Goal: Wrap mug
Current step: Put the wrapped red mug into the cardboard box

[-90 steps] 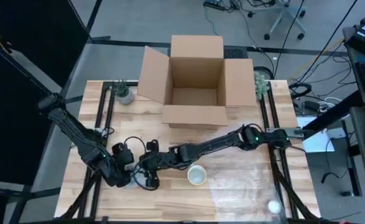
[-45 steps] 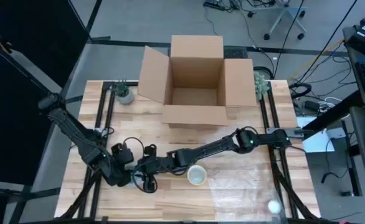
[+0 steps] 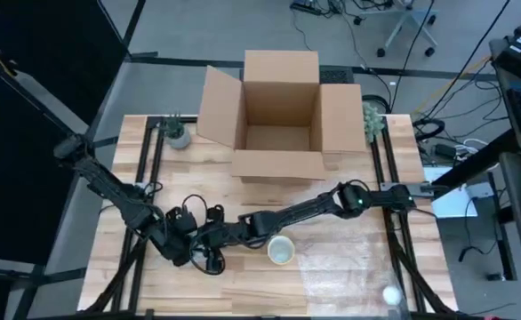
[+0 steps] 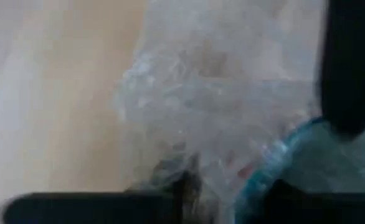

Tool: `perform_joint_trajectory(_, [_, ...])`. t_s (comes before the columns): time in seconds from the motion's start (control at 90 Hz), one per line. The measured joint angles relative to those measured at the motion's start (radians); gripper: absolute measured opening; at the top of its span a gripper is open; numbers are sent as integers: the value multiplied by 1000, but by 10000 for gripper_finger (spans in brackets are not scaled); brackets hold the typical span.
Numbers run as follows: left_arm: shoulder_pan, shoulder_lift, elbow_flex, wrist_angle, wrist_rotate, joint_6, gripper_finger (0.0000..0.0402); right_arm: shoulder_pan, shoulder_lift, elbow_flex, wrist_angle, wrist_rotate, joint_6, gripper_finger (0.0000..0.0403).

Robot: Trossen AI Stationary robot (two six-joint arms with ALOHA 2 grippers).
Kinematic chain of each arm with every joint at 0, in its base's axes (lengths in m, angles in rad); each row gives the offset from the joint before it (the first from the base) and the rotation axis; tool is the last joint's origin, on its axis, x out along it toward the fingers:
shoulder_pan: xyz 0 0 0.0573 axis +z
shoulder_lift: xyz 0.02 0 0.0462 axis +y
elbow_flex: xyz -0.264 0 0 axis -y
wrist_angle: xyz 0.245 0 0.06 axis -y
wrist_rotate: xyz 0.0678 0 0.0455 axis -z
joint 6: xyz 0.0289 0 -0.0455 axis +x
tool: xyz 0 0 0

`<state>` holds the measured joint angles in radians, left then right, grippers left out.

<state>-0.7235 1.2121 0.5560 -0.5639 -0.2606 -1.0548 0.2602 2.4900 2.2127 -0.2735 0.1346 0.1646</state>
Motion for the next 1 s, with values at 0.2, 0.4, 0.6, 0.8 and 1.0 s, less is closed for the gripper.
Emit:
perform_joint_trajectory(0.2, [-10, -9, 47, -35, -7, 24, 22, 27, -119, -2, -209, -11, -14, 157])
perform_joint_trajectory(0.4, [-34, -45, 182, -77, -61, 98, 19, 97, -230, 2, -402, 29, 1, 157])
perform_joint_trajectory(0.6, [-54, -51, 407, -190, -125, 224, 19, 205, -256, 1, -594, 118, 97, 157])
perform_joint_trajectory(0.8, [-62, -52, 725, -295, -256, 421, 19, 303, -238, 0, -725, 323, 278, 157])
perform_joint_trajectory(1.0, [-5, -53, 1009, -291, -398, 729, 19, 378, -234, 0, -742, 497, 419, 157])
